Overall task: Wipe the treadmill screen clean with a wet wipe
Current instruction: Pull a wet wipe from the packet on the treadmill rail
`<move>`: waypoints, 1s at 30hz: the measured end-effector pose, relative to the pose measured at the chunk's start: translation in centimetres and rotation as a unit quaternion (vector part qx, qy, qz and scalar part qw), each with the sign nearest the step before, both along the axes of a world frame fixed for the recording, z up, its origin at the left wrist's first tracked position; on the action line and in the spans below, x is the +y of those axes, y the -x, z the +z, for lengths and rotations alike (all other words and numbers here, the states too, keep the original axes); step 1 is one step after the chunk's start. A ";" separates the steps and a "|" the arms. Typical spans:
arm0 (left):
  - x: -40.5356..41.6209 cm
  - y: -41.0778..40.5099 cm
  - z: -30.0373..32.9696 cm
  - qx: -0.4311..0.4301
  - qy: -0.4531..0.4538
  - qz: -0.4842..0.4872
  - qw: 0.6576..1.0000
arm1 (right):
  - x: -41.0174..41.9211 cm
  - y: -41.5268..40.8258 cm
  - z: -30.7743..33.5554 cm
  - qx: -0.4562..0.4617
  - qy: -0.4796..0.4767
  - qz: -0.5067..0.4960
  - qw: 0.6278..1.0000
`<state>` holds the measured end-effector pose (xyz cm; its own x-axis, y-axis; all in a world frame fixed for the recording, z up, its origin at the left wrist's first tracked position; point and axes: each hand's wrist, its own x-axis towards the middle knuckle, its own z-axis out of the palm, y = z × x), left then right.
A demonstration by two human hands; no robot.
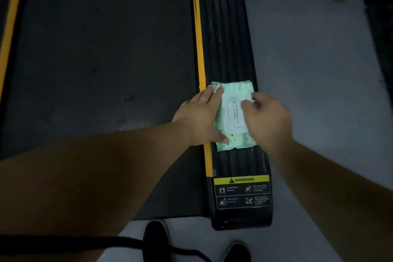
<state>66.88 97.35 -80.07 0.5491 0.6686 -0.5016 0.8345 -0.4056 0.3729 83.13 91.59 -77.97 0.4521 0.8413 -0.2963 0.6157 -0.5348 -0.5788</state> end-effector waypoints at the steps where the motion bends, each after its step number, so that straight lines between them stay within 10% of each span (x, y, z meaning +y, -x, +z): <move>1: 0.0 0.1 0.0 0.001 -0.001 -0.003 1.000 | -0.1 -1.0 -0.1 0.029 -0.013 -0.022 0.999; 7: 0.2 0.1 -0.1 -0.003 -0.003 -0.007 1.000 | -1.4 -3.1 -1.4 -0.240 -0.110 0.136 0.955; 22: 0.6 -0.3 0.0 -0.015 -0.016 -0.004 1.000 | 2.2 -0.1 0.1 -0.098 0.085 0.201 0.971; 30: 0.5 -0.3 -0.3 -0.008 -0.015 -0.002 1.000 | -2.0 0.2 -0.7 -0.083 -0.060 0.235 0.967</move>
